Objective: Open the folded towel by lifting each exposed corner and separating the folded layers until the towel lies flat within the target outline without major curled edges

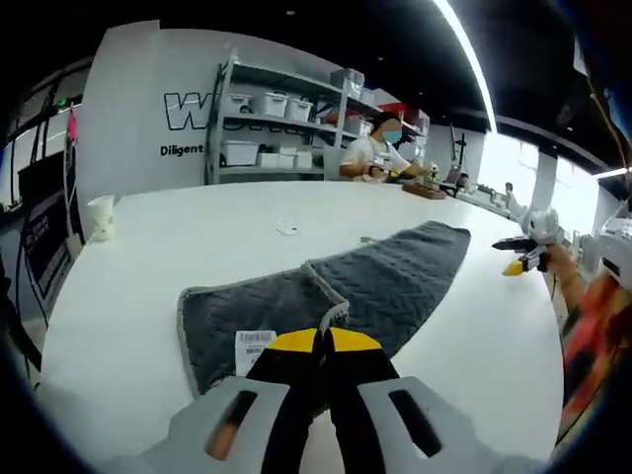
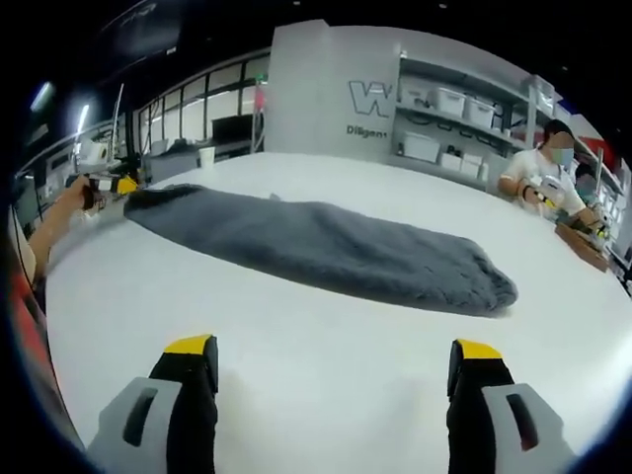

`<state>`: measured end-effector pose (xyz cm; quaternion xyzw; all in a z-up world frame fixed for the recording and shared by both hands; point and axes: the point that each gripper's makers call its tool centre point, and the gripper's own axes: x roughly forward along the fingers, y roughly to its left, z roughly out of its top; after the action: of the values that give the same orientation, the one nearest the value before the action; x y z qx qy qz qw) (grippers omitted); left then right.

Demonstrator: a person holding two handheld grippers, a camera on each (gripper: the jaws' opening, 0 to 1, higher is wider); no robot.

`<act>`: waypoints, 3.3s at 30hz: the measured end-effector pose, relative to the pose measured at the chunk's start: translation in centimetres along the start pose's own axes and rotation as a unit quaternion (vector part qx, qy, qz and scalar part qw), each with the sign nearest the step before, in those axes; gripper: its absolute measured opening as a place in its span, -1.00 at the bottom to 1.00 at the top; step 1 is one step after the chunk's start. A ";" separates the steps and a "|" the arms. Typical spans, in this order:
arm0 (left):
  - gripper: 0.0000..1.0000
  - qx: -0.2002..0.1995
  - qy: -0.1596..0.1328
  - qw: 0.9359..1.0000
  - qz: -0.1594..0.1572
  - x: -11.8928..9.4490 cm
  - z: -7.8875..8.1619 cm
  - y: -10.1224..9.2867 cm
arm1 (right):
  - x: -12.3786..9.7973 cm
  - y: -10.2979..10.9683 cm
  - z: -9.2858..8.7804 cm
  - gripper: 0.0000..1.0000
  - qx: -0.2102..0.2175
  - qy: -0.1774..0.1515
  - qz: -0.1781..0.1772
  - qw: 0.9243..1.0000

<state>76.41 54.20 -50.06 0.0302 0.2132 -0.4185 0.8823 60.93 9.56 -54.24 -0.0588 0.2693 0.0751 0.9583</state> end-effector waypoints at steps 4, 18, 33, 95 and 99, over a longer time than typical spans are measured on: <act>-0.97 0.019 0.021 1.000 -0.007 -0.6 -0.9 -1.4 | 0.1 0.3 0.0 0.98 -0.004 0.003 0.003 1.000; -0.97 0.051 0.112 0.992 0.003 -2.5 -4.3 -1.5 | 0.2 0.5 -0.1 0.98 -0.011 0.008 0.006 1.000; -0.88 0.055 0.142 0.988 0.008 -2.6 -5.8 -1.0 | 0.3 0.5 -0.1 0.98 -0.013 0.014 0.007 1.000; 0.98 -0.010 -0.015 0.999 0.045 -5.4 -2.9 -3.2 | 16.1 8.8 17.9 0.15 -0.117 -0.067 0.241 0.961; 0.98 -0.014 -0.020 0.999 0.046 -5.7 -2.7 -3.1 | 18.1 9.8 18.1 0.13 -0.116 -0.068 0.263 0.955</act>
<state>69.93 56.93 -49.89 0.0193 0.1996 -0.3746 0.9052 83.70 24.00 -49.11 -0.0919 0.1990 0.3591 0.9072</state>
